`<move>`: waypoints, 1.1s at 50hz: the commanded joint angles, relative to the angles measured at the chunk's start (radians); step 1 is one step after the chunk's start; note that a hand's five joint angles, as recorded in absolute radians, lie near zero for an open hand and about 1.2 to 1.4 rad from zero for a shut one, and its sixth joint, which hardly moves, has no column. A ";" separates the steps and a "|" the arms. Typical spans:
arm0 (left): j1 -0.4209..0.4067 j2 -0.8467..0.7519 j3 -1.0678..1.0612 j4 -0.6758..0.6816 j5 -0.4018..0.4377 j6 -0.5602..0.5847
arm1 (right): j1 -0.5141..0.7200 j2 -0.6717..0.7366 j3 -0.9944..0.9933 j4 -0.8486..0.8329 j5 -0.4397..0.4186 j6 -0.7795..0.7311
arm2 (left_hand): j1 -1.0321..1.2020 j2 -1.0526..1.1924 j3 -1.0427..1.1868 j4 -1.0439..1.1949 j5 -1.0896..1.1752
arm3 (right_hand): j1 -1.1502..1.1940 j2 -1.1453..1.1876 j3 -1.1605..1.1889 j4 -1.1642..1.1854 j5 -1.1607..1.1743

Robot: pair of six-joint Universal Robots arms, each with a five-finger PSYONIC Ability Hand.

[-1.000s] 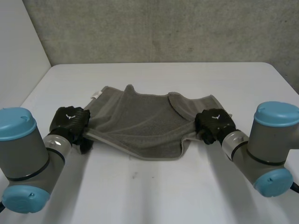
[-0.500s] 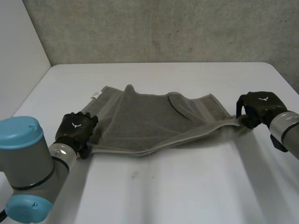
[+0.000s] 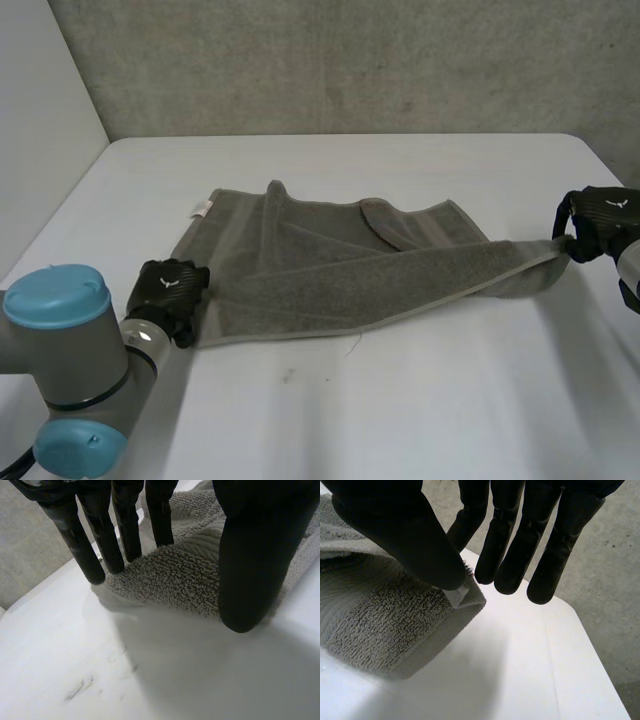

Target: Fold the towel.

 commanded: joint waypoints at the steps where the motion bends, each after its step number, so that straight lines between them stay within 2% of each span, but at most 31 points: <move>1: -0.020 0.022 -0.010 -0.005 -0.001 -0.006 | 0.001 0.015 0.005 0.000 -0.003 -0.002 | 0.143 0.142 0.143 0.142 0.150 | 0.039 0.212 0.208 0.204 0.237; 9: -0.030 0.045 -0.025 -0.004 0.013 -0.072 | 0.006 0.031 0.005 0.002 -0.006 -0.008 | 0.067 0.066 0.066 0.065 0.073 | 0.039 0.212 0.208 0.204 0.237; 13: -0.030 -0.011 0.004 -0.002 0.040 -0.081 | 0.012 0.042 0.006 0.003 -0.012 -0.010 | 0.058 0.057 0.057 0.056 0.064 | 0.039 0.212 0.208 0.204 0.237; 15: -0.028 -0.025 0.021 -0.004 0.047 -0.084 | 0.013 0.042 0.006 0.005 -0.013 -0.010 | 0.143 0.142 0.143 0.142 0.150 | 0.039 0.212 0.208 0.204 0.237; 16: -0.027 -0.038 0.039 -0.005 0.053 -0.085 | 0.013 0.042 0.006 0.005 -0.013 -0.010 | 0.495 0.494 0.494 0.493 0.501 | 0.039 0.212 0.208 0.204 0.237; 17: -0.026 -0.038 0.039 -0.005 0.053 -0.085 | 0.013 0.042 0.006 0.005 -0.013 -0.010 | 0.498 0.498 0.498 0.497 0.505 | 0.039 0.212 0.208 0.204 0.237; 18: -0.026 -0.047 0.050 -0.004 0.053 -0.087 | 0.013 0.041 0.006 0.006 -0.017 -0.010 | 0.884 0.884 0.884 0.883 0.891 | 0.039 0.212 0.208 0.204 0.237; 25: -0.008 -0.015 0.093 -0.025 0.047 -0.081 | 0.013 0.025 -0.025 0.019 -0.013 -0.021 | 0.888 0.888 0.888 0.887 0.895 | 0.039 0.212 0.208 0.204 0.237; 28: 0.006 0.076 0.102 -0.096 0.048 -0.085 | 0.013 0.002 -0.060 0.065 -0.013 -0.042 | 0.888 0.888 0.888 0.887 0.895 | 0.039 0.212 0.208 0.204 0.237; 30: 0.015 0.175 0.114 -0.181 0.054 -0.081 | 0.015 -0.051 -0.109 0.181 -0.024 -0.100 | 0.888 0.888 0.888 0.887 0.895 | 0.039 0.212 0.208 0.204 0.237; 31: 0.015 0.176 0.114 -0.181 0.054 -0.081 | 0.015 -0.051 -0.109 0.181 -0.024 -0.100 | 0.888 0.888 0.888 0.887 0.895 | 0.039 0.212 0.208 0.204 0.237; 33: 0.013 0.222 0.128 -0.231 0.059 -0.078 | 0.015 -0.117 -0.164 0.316 -0.039 -0.190 | 0.888 0.888 0.888 0.887 0.895 | 0.039 0.212 0.208 0.204 0.237; 35: 0.015 0.316 0.165 -0.345 0.076 -0.075 | 0.015 -0.145 -0.187 0.382 -0.049 -0.242 | 0.888 0.888 0.888 0.887 0.895 | 0.039 0.212 0.208 0.204 0.237; 36: 0.015 0.317 0.165 -0.346 0.076 -0.075 | 0.015 -0.145 -0.187 0.382 -0.049 -0.243 | 0.888 0.888 0.888 0.887 0.895 | 0.039 0.212 0.208 0.204 0.237; 38: 0.020 0.393 0.212 -0.481 0.105 -0.073 | 0.017 -0.194 -0.221 0.503 -0.061 -0.345 | 0.888 0.888 0.888 0.887 0.895 | 0.039 0.212 0.208 0.204 0.237; 39: 0.020 0.393 0.212 -0.482 0.105 -0.073 | 0.017 -0.194 -0.221 0.503 -0.061 -0.346 | 0.888 0.888 0.888 0.887 0.895 | 0.039 0.212 0.208 0.204 0.237; 41: 0.026 0.418 0.258 -0.615 0.129 -0.062 | 0.017 -0.235 -0.230 0.607 -0.064 -0.443 | 0.888 0.888 0.888 0.887 0.895 | 0.039 0.212 0.208 0.204 0.237; 44: 0.041 0.419 0.272 -0.686 0.131 -0.049 | 0.017 -0.248 -0.226 0.654 -0.063 -0.488 | 0.888 0.888 0.888 0.887 0.895 | 0.039 0.212 0.208 0.204 0.237; 46: 0.084 0.410 0.283 -0.807 0.134 0.000 | 0.018 -0.254 -0.206 0.719 -0.050 -0.571 | 0.888 0.888 0.888 0.887 0.895 | 0.039 0.212 0.208 0.204 0.237; 49: 0.111 0.390 0.271 -0.867 0.134 0.065 | 0.026 -0.246 -0.175 0.740 -0.052 -0.616 | 0.888 0.888 0.888 0.887 0.895 | 0.039 0.212 0.208 0.204 0.237; 53: 0.124 0.319 0.274 -0.846 0.133 0.100 | 0.043 -0.216 -0.158 0.730 -0.052 -0.617 | 0.888 0.888 0.888 0.887 0.895 | 0.039 0.212 0.208 0.204 0.237; 55: 0.128 0.272 0.283 -0.817 0.133 0.102 | 0.061 -0.110 -0.175 0.705 -0.047 -0.611 | 0.888 0.888 0.888 0.887 0.895 | 0.039 0.212 0.208 0.204 0.237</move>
